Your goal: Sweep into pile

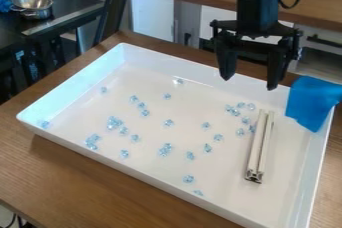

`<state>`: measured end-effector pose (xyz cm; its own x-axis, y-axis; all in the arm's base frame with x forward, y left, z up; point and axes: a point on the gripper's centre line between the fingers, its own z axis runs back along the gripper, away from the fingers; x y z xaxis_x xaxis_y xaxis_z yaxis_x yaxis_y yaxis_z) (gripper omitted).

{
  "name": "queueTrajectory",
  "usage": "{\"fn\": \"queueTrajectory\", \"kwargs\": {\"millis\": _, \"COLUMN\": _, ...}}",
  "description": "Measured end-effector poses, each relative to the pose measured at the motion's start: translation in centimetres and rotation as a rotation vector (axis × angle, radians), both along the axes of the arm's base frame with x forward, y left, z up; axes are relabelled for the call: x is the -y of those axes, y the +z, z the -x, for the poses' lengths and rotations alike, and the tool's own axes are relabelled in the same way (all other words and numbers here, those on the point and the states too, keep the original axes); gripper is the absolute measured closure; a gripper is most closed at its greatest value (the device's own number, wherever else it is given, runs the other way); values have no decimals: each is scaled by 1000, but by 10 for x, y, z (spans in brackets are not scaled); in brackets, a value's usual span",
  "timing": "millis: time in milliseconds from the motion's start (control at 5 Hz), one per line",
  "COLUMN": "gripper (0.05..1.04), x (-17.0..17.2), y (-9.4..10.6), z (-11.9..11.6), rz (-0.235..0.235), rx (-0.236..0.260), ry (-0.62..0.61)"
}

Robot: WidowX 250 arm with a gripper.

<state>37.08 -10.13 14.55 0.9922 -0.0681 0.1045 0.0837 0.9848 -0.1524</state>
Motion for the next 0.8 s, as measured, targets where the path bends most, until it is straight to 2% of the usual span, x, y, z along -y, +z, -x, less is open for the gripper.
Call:
{"fn": "queueTrajectory", "kwargs": {"millis": 200, "gripper": 83, "x": 0, "y": -14, "z": -1, "rz": -5, "rx": -32, "ry": 3}}
{"fn": "queueTrajectory", "kwargs": {"millis": 400, "gripper": 83, "x": 13, "y": -26, "z": -11, "rz": 24, "rx": 33, "ry": 18}}
{"fn": "queueTrajectory", "kwargs": {"millis": 600, "gripper": 83, "x": 23, "y": -36, "z": -17, "rz": 25, "rx": 72, "ry": 9}}
{"fn": "queueTrajectory", "kwargs": {"millis": 800, "gripper": 83, "x": 23, "y": -46, "z": -17, "rz": 31, "rx": 83, "ry": 11}}
